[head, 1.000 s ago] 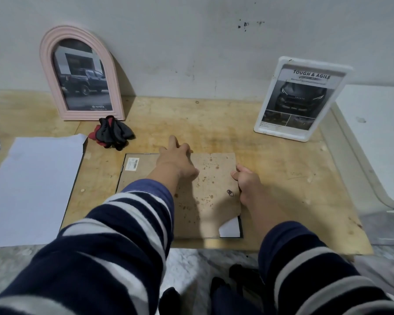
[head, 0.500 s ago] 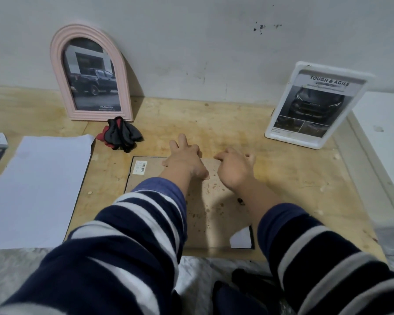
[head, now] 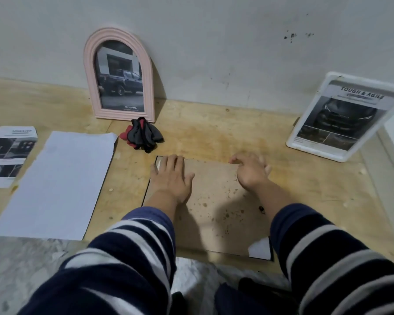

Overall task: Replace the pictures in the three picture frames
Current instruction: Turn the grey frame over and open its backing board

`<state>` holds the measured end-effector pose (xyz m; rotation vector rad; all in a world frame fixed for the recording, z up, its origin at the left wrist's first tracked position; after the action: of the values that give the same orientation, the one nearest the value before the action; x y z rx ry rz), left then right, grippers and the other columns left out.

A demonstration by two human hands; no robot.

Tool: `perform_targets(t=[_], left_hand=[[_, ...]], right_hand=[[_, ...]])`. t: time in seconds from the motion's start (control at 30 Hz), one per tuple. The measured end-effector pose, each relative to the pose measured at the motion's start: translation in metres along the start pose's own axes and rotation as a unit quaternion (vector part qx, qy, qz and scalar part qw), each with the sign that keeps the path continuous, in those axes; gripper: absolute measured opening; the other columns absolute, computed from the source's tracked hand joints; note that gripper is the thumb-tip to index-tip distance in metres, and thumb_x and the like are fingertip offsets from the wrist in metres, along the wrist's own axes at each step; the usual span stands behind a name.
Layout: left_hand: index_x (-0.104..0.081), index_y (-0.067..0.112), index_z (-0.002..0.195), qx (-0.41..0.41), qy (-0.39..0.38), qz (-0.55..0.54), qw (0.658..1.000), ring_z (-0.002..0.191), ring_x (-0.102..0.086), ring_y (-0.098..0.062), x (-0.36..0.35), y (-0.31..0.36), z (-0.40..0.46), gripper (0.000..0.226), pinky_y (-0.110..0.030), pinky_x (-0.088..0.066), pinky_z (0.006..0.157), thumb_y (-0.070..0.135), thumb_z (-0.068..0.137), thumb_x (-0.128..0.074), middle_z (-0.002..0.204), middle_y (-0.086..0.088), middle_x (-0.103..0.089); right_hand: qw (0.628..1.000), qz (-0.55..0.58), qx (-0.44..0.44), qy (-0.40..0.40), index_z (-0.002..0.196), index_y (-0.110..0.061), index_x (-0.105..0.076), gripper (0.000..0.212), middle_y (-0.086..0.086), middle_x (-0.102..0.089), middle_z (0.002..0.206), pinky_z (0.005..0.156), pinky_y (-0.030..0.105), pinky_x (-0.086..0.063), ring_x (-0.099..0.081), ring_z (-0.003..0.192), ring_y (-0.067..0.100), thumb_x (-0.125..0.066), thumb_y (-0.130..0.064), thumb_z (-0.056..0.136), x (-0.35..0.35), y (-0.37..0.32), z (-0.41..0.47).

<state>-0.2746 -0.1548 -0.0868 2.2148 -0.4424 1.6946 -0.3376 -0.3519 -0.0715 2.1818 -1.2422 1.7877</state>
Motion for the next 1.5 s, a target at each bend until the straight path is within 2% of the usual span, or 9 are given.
perform_targets(t=[0.1, 0.2, 0.3, 0.4, 0.67, 0.87, 1.07, 1.3, 1.5], left_hand=[[-0.003, 0.02, 0.155, -0.009, -0.037, 0.003, 0.999, 0.149, -0.003, -0.022, 0.002, -0.01, 0.0, 0.077, -0.051, -0.004, 0.119, 0.064, 0.094, -0.018, 0.162, 0.002, -0.005], [-0.005, 0.022, 0.155, -0.007, -0.04, 0.003, 0.999, 0.149, -0.004, -0.022, 0.005, -0.009, -0.001, 0.084, -0.055, -0.003, 0.118, 0.072, 0.089, -0.02, 0.161, 0.004, -0.006], [-0.011, 0.026, 0.153, -0.001, -0.033, 0.011, 0.999, 0.147, -0.01, -0.023, 0.01, -0.007, 0.0, 0.086, -0.059, -0.003, 0.115, 0.076, 0.085, -0.02, 0.159, 0.003, -0.013], [-0.021, 0.03, 0.147, -0.007, -0.031, 0.026, 0.999, 0.142, -0.022, -0.029, 0.013, -0.003, 0.002, 0.082, -0.063, -0.007, 0.113, 0.079, 0.082, -0.022, 0.152, -0.004, -0.024], [-0.033, 0.033, 0.128, -0.017, -0.078, 0.01, 0.997, 0.124, -0.033, -0.048, 0.024, 0.009, 0.012, 0.07, -0.063, -0.024, 0.104, 0.078, 0.075, -0.042, 0.132, -0.016, -0.034], [-0.023, 0.047, 0.14, -0.025, -0.146, -0.029, 0.989, 0.13, -0.019, -0.055, 0.028, 0.013, 0.014, 0.083, -0.07, -0.024, 0.103, 0.077, 0.069, -0.056, 0.139, -0.009, -0.022], [-0.04, 0.041, 0.126, 0.009, -0.152, -0.078, 0.985, 0.124, -0.028, -0.054, 0.035, 0.026, 0.023, 0.08, -0.063, -0.034, 0.101, 0.056, 0.06, -0.082, 0.13, -0.002, -0.02], [-0.039, 0.035, 0.125, 0.028, -0.166, -0.024, 0.985, 0.116, -0.045, -0.037, 0.046, 0.036, 0.031, 0.081, -0.058, -0.031, 0.103, 0.051, 0.058, -0.083, 0.13, -0.002, -0.018], [-0.046, 0.023, 0.11, 0.013, 0.011, -0.102, 0.995, 0.101, -0.049, -0.034, 0.028, 0.028, 0.029, 0.031, -0.046, -0.049, 0.082, 0.041, 0.087, -0.056, 0.127, -0.006, -0.031]], right_hand=[[1.0, -0.014, 0.0, -0.005, 0.105, -0.035, -0.056, 0.047, 0.004, -0.039, 0.139, 0.098, 0.039, -0.016, -0.018, 0.135, 0.026, -0.032, 0.0, 0.085, -0.004, -0.001, 0.0], [0.999, -0.046, 0.001, 0.0, 0.094, -0.033, -0.054, 0.023, 0.005, -0.042, 0.133, 0.091, 0.041, -0.019, -0.025, 0.128, 0.027, -0.031, -0.033, 0.095, -0.012, -0.001, 0.001], [0.995, -0.096, 0.009, 0.008, 0.093, -0.037, -0.052, 0.033, 0.003, -0.042, 0.13, 0.089, 0.042, -0.021, -0.03, 0.122, 0.026, -0.031, -0.062, 0.088, -0.018, 0.001, 0.004], [0.993, -0.11, 0.02, 0.025, 0.107, -0.041, -0.055, 0.046, 0.0, -0.04, 0.128, 0.09, 0.041, -0.021, -0.031, 0.121, 0.023, -0.034, -0.074, 0.083, -0.019, 0.001, 0.004], [0.992, -0.108, 0.035, 0.049, 0.116, -0.039, -0.056, 0.055, -0.001, -0.036, 0.122, 0.09, 0.039, -0.021, -0.031, 0.119, 0.021, -0.039, -0.077, 0.08, -0.017, 0.002, 0.001], [0.991, -0.115, 0.037, 0.053, 0.113, -0.039, -0.056, 0.051, -0.001, -0.037, 0.125, 0.09, 0.041, -0.023, -0.031, 0.119, 0.022, -0.037, -0.074, 0.083, -0.019, 0.003, 0.002], [0.989, -0.136, 0.048, 0.03, 0.111, -0.036, -0.054, 0.049, -0.001, -0.041, 0.123, 0.081, 0.039, -0.021, -0.032, 0.116, 0.021, -0.034, -0.072, 0.086, -0.021, 0.004, 0.001], [0.989, -0.136, 0.048, 0.016, 0.097, -0.035, -0.049, 0.037, -0.003, -0.038, 0.114, 0.083, 0.038, -0.022, -0.032, 0.113, 0.02, -0.035, -0.067, 0.088, -0.021, 0.002, 0.004], [0.995, -0.087, 0.026, 0.038, 0.113, -0.024, -0.056, 0.036, 0.001, -0.043, 0.126, 0.088, 0.039, -0.025, -0.033, 0.118, 0.022, -0.039, -0.049, 0.093, -0.022, -0.01, 0.006]])
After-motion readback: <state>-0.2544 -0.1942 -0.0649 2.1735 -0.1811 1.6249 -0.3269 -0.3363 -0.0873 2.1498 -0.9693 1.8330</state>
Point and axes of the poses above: each hand's wrist, its own z-axis towards the middle knuckle, its own x-axis out of the back of the hand, y = z × x, the point moved 1 cm from there along z, towards the middle knuckle
